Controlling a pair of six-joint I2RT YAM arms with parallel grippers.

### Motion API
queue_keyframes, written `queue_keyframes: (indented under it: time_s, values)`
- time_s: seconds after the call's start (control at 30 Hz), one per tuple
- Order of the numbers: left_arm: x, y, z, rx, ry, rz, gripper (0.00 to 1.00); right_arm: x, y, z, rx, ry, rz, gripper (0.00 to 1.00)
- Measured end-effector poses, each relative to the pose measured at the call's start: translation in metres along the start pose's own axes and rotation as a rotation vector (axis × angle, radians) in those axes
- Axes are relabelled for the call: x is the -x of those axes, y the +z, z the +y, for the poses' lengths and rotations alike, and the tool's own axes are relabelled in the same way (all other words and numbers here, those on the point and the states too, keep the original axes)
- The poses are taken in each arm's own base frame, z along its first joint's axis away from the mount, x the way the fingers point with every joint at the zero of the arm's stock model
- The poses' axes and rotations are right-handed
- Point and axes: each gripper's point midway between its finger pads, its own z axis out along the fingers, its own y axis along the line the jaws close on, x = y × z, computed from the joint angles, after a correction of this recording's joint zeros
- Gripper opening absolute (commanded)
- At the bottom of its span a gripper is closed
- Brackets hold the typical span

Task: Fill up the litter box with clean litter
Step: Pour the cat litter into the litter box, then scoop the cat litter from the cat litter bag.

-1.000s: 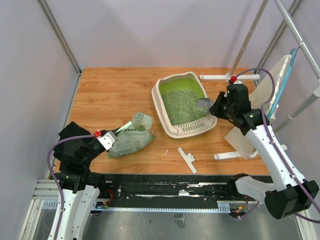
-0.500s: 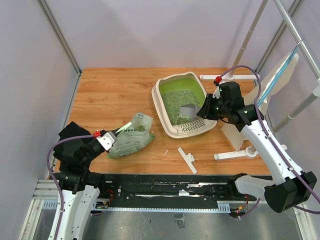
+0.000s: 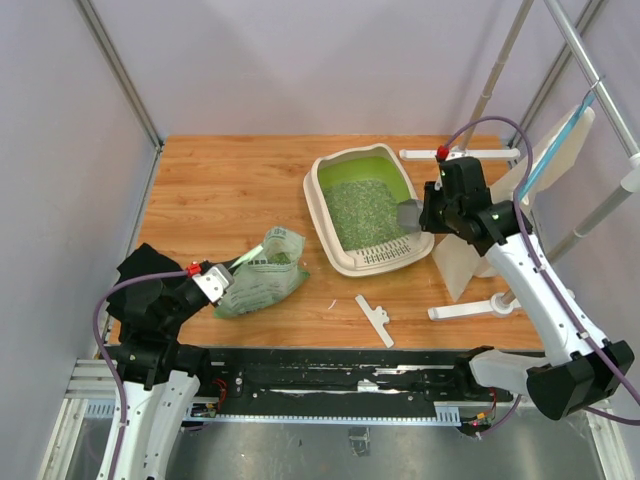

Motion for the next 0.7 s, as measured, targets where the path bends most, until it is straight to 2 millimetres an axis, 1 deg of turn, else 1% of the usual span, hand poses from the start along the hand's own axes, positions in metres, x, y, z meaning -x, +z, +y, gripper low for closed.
queue_keyframes:
  time_s: [0.1, 0.2, 0.4, 0.57, 0.7]
  values:
    - [0.0, 0.0, 0.0, 0.0, 0.0, 0.0, 0.0, 0.014, -0.007, -0.007, -0.04, -0.042, -0.042, 0.01]
    - [0.0, 0.0, 0.0, 0.0, 0.0, 0.001, 0.01, 0.024, -0.015, 0.001, -0.001, -0.062, -0.064, 0.01]
    - [-0.001, 0.001, 0.001, -0.003, 0.001, 0.006, 0.01, 0.04, -0.038, 0.047, 0.233, -0.065, -0.071, 0.01]
    - [-0.002, 0.004, 0.002, -0.01, 0.003, 0.016, 0.01, 0.058, -0.068, 0.087, 0.451, -0.048, -0.079, 0.01]
    - [-0.003, 0.006, 0.004, -0.012, 0.009, 0.017, 0.0, 0.061, -0.09, 0.112, 0.607, -0.039, -0.06, 0.01]
